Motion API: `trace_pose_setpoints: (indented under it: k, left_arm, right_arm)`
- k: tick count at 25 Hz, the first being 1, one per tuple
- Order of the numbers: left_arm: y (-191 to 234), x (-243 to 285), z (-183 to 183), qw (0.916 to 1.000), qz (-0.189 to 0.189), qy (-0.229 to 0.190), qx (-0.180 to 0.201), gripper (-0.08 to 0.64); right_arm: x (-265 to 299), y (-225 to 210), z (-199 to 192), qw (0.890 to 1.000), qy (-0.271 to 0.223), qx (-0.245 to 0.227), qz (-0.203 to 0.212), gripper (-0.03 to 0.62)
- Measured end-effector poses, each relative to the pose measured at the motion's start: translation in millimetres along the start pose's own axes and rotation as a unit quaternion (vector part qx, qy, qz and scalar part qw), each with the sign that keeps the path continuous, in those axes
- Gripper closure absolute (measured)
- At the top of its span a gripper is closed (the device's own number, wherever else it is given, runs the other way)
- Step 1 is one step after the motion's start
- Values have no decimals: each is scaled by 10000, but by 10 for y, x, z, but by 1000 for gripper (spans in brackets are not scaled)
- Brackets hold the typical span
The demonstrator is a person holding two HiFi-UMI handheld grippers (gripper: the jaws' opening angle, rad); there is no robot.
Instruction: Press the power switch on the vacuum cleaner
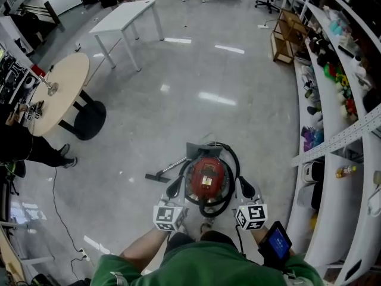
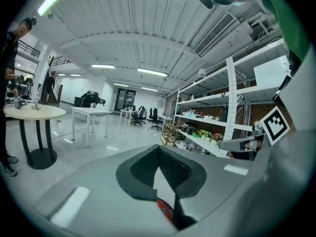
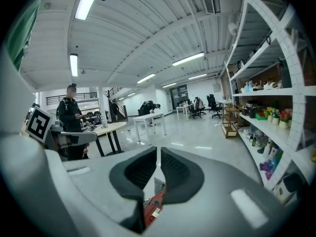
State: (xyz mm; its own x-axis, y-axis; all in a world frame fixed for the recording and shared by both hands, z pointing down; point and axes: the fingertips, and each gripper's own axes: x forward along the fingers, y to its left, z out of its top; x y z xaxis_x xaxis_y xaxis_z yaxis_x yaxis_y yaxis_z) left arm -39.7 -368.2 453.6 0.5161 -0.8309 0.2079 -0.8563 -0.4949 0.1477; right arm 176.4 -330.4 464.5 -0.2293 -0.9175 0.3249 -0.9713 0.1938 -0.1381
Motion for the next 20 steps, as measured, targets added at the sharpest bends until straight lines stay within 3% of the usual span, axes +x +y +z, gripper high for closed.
trace_pose_setpoints:
  k: [7, 20]
  left_arm:
    - [-24, -412, 60, 9993, -257, -282, -5, 552]
    - [76, -1670, 12, 9963, -689, -521, 17, 552]
  right_arm:
    - [-424, 344, 20, 9991, -279, 63, -329, 569]
    - [-1311, 1587, -78, 9956, -746, 49, -560, 580]
